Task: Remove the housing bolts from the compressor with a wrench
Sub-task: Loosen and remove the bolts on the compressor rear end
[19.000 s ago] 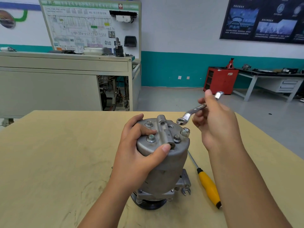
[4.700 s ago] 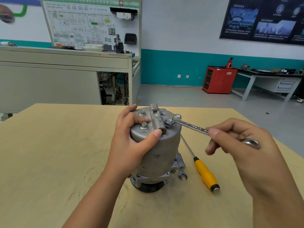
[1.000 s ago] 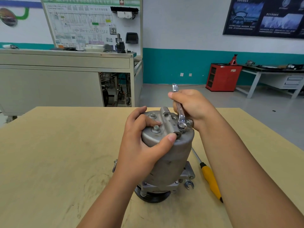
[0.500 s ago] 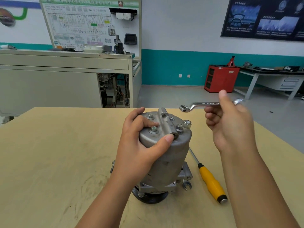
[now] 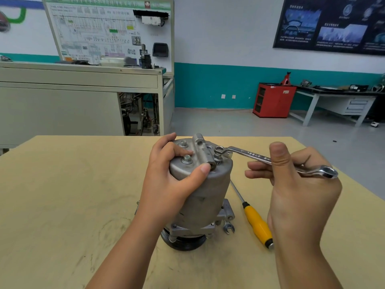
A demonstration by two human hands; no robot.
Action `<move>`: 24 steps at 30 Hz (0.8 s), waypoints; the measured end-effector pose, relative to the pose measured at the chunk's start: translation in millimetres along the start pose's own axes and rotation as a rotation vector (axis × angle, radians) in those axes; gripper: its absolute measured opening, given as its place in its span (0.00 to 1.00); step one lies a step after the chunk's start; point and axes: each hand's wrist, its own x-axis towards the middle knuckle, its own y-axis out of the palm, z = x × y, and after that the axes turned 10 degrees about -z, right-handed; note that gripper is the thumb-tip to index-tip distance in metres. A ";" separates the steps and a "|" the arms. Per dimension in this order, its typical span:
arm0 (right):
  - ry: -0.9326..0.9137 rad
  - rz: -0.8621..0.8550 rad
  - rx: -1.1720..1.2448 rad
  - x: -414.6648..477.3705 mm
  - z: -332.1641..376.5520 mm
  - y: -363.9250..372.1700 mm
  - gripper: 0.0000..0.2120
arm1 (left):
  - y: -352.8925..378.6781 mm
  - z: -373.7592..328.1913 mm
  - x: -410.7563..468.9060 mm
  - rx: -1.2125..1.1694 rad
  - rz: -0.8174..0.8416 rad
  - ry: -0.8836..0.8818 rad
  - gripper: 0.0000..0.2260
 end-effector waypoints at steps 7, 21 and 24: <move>-0.007 0.006 -0.060 -7.1 4.7 -1.5 0.27 | -0.4 -0.4 -0.2 0.002 0.002 -0.006 0.18; -0.242 0.131 -0.199 -19.6 8.3 -7.4 0.20 | -0.8 0.2 -0.6 0.001 -0.007 0.001 0.18; -0.353 0.148 -0.312 -24.6 10.4 -5.6 0.22 | -0.1 0.1 -0.2 0.004 -0.007 0.006 0.19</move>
